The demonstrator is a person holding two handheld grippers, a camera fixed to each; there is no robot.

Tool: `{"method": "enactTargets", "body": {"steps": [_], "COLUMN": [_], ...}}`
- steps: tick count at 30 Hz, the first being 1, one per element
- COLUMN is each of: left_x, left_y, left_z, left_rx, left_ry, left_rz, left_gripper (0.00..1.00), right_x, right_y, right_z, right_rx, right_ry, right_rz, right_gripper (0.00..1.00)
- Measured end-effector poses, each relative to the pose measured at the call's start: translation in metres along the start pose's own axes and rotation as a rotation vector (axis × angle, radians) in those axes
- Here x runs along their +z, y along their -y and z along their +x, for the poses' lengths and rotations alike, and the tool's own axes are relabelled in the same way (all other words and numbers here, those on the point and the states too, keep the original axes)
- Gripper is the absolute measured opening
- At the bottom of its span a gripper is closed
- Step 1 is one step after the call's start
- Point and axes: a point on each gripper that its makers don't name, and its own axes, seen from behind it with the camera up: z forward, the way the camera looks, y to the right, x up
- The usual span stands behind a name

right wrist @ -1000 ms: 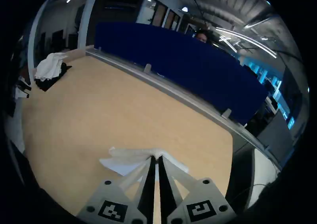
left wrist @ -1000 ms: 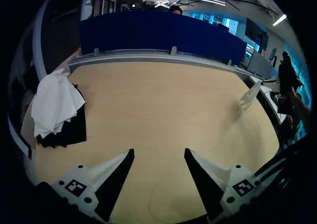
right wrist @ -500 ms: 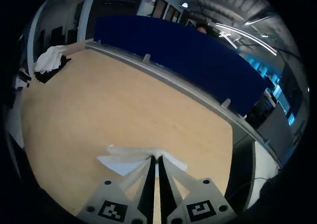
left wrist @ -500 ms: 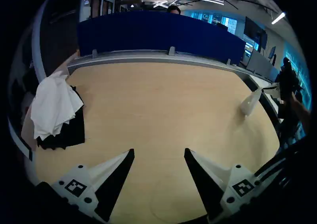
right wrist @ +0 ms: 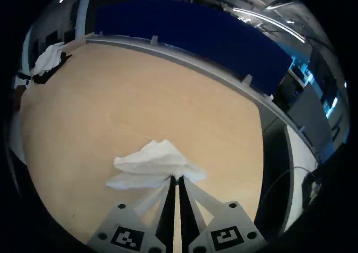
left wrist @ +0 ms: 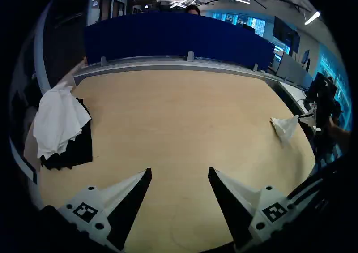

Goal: Fold towel

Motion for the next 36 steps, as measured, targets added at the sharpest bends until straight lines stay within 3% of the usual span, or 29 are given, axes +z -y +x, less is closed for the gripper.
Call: {"method": "enactTargets", "body": {"steps": [11,17,28,36], "left_x": [-0.003,-0.005,-0.006,-0.007], "left_y": [0.003,0.006,0.008,0.006], "left_z": [-0.003,-0.006,-0.006,-0.004], "left_rx": [0.008,0.006,0.004,0.005], "left_ry": [0.002,0.003,0.002,0.000], "left_rz": [0.005,0.007,0.004,-0.004], "left_gripper": [0.94,0.94,0.93,0.93], "right_x": [0.008,0.010,0.002,-0.006], "right_y": [-0.001,-0.004,-0.001,-0.004], "right_z": [-0.079,-0.109,-0.110,-0.112], "right_rx": [0.119,0.164,0.167,0.157], "right_ry": [0.156,0.232,0.221,0.225], "right_rz": [-0.057,-0.097,-0.123,-0.152], "right_gripper": [0.05,0.06,0.17,0.53]}}
